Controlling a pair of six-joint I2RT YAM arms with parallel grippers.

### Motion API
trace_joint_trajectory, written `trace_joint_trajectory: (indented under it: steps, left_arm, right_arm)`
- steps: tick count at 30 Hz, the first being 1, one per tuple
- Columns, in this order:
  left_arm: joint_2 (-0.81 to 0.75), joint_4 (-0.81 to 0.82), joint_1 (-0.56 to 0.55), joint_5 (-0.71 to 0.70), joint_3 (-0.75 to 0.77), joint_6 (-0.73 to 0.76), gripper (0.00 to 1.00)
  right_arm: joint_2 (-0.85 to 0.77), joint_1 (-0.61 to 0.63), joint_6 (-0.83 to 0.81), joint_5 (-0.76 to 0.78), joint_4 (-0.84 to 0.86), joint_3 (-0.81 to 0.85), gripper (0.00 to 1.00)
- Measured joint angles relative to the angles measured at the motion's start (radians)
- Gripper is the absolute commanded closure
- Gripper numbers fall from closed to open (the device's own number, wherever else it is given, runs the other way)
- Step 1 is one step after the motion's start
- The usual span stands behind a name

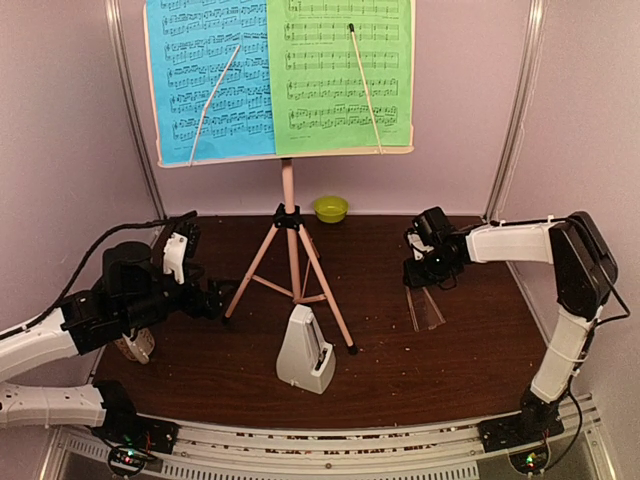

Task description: Set up the instrument practice props

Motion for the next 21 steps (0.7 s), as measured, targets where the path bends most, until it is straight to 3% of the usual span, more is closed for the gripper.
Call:
trace_joint_trajectory:
  steps: [5, 10, 15, 21]
  left_arm:
    - [0.031, 0.022, 0.000, 0.003, -0.013, -0.008, 0.02]
    - [0.042, 0.036, 0.000, 0.010, -0.019, -0.007, 0.02]
    - [0.061, 0.045, 0.000, 0.046, -0.021, 0.004, 0.02]
    - [0.065, 0.052, -0.018, 0.094, -0.039, 0.019, 0.02]
  right_arm:
    - [0.061, -0.010, -0.013, 0.029, -0.036, 0.055, 0.86]
    - [0.100, -0.021, -0.026, 0.060, -0.060, 0.111, 0.52]
    - [0.103, -0.030, -0.050, 0.065, -0.066, 0.122, 0.33]
    - [0.080, -0.031, -0.061, 0.042, -0.066, 0.122, 0.28]
